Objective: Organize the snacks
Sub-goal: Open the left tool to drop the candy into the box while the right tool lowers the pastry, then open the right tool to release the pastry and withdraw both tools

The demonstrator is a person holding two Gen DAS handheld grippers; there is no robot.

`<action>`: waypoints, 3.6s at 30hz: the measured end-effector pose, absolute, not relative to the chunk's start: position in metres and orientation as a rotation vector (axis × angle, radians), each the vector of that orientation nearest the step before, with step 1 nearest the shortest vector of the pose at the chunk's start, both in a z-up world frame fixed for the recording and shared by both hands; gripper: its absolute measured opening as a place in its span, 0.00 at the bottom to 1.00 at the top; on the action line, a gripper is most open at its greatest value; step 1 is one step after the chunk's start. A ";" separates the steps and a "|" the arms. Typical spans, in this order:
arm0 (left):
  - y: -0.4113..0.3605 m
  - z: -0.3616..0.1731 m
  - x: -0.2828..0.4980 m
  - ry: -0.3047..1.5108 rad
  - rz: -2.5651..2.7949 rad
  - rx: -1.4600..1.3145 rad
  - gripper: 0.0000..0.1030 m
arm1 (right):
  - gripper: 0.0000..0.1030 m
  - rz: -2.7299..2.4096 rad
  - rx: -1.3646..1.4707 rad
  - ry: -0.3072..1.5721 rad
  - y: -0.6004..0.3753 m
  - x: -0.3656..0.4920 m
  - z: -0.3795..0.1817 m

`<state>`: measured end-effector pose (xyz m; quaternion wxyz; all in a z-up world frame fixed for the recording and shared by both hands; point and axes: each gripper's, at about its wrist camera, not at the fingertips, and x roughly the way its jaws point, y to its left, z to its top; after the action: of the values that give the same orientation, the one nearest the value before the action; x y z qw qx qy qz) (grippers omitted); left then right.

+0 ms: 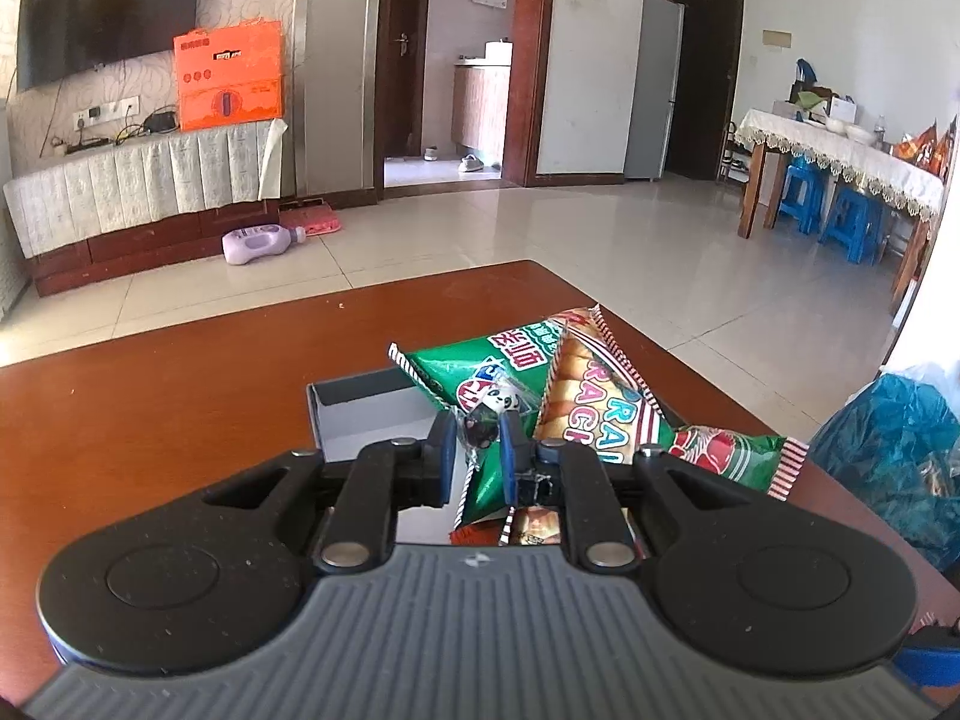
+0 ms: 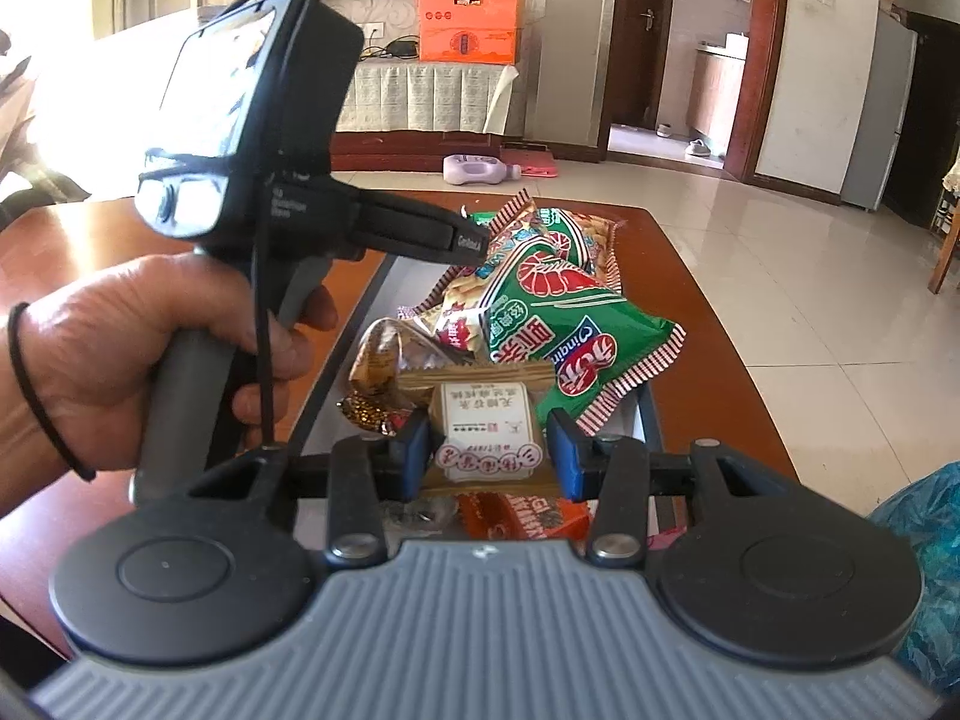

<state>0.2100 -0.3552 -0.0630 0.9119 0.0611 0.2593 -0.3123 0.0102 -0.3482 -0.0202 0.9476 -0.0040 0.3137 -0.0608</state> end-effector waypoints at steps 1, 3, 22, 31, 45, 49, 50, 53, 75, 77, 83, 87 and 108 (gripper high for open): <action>-0.356 -0.064 0.210 0.536 -0.646 0.126 0.17 | 0.44 -0.125 -0.007 0.636 -0.348 0.010 -0.020; -0.355 -0.064 0.209 0.532 -0.641 0.132 0.19 | 0.44 -0.127 -0.005 0.633 -0.348 0.010 -0.019; -0.325 -0.057 0.204 0.497 -0.617 0.128 0.67 | 0.44 -0.167 0.000 0.613 -0.341 0.011 -0.017; -0.290 -0.045 0.165 0.466 -0.598 0.145 0.68 | 0.44 -0.192 0.012 0.599 -0.343 0.010 -0.017; -0.226 -0.039 0.096 0.529 -0.566 0.126 0.68 | 0.44 -0.185 0.020 0.619 -0.329 0.016 -0.023; -0.217 -0.042 0.080 0.541 -0.557 0.134 0.69 | 0.44 -0.181 0.035 0.612 -0.328 0.015 -0.022; -0.216 -0.041 0.076 0.546 -0.555 0.133 0.69 | 0.44 -0.179 0.035 0.608 -0.328 0.015 -0.021; -0.213 -0.042 0.068 0.562 -0.554 0.128 0.69 | 0.44 -0.180 0.037 0.604 -0.329 0.016 -0.021; -0.223 -0.044 0.020 0.561 -0.592 0.186 0.93 | 0.73 -0.183 0.061 0.527 -0.328 0.006 -0.015; -0.225 -0.041 0.017 0.548 -0.566 0.208 0.95 | 0.73 -0.212 0.063 0.501 -0.324 -0.005 -0.007; -0.240 -0.032 0.001 0.484 -0.538 0.263 0.98 | 0.73 -0.348 0.110 0.438 -0.314 -0.062 0.021; -0.241 -0.027 -0.011 0.489 -0.544 0.240 0.98 | 0.78 -0.456 0.120 0.475 -0.315 -0.098 0.027; -0.219 -0.007 -0.083 0.409 -0.535 0.199 0.98 | 0.79 -0.585 0.143 0.493 -0.308 -0.183 0.001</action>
<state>-0.0833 -0.2188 -0.0072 0.9390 0.0977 0.2001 -0.2620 -0.1828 -0.3075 0.0015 0.9252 0.0699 0.2405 -0.2851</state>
